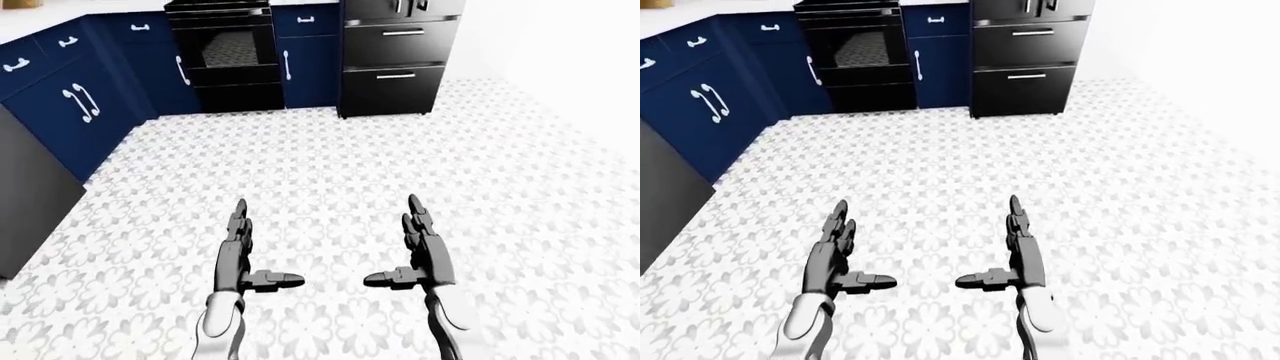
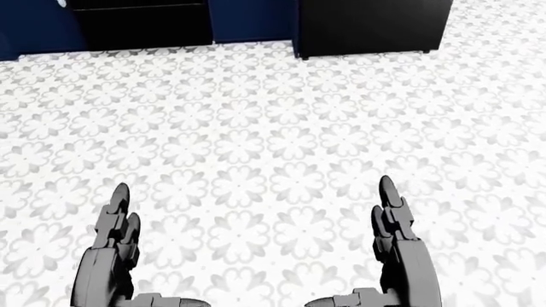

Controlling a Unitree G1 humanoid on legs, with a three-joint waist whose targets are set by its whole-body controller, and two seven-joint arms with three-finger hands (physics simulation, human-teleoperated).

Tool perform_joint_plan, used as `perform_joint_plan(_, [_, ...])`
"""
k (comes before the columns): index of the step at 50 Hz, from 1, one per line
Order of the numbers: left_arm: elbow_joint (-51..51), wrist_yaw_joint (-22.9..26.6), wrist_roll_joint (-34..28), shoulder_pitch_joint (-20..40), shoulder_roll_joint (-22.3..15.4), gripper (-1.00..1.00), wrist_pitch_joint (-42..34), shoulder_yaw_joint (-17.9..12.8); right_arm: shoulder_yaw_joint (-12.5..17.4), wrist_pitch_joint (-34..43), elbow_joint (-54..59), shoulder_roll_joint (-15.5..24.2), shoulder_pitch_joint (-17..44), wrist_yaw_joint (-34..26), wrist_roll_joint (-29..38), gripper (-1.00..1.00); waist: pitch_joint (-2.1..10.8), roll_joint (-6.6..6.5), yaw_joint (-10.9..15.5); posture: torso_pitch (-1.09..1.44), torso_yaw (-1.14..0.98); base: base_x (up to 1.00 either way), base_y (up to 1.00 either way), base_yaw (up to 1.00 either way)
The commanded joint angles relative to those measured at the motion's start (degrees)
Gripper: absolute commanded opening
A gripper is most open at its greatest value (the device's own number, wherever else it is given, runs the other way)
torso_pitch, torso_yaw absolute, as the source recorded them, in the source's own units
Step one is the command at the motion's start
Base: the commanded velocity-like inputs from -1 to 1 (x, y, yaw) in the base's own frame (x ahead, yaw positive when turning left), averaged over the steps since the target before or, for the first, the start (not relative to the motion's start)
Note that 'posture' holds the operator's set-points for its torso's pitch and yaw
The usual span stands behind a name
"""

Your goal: Navigate to the stove.

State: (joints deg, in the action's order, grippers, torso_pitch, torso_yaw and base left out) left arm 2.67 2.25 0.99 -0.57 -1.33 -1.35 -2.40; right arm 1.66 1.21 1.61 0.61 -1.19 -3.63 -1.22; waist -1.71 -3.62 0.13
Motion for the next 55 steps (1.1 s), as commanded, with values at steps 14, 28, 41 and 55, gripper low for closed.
perform_joint_plan(14, [-2.4, -0.1, 0.1, 0.7, 0.2, 1.0, 1.4, 0.2, 0.3, -1.6, -2.4, 0.5, 0.8, -0.2, -0.1, 1.0, 0.85, 7.43, -0.5, 0.0, 0.0, 0.0, 0.23, 0.0])
perform_joint_plan(28, [-2.4, -0.1, 0.1, 0.7, 0.2, 1.0, 1.4, 0.2, 0.3, -1.3, -2.9, 0.5, 0.6, -0.3, 0.0, 1.0, 0.83, 0.21, -0.1, 0.0, 0.0, 0.0, 0.23, 0.0])
perform_joint_plan(41, [-2.4, -0.1, 0.1, 0.7, 0.2, 1.0, 1.4, 0.2, 0.5, -1.5, -1.9, 0.5, 1.3, 0.1, -0.2, 1.0, 0.86, 7.92, -0.3, 0.0, 0.0, 0.0, 0.24, 0.0])
perform_joint_plan(55, [-2.4, -0.1, 0.1, 0.7, 0.2, 1.0, 1.4, 0.2, 0.3, -2.3, -1.5, 0.6, 1.2, -0.3, 0.1, 1.0, 1.63, -2.71, -0.6, 0.0, 0.0, 0.0, 0.24, 0.0])
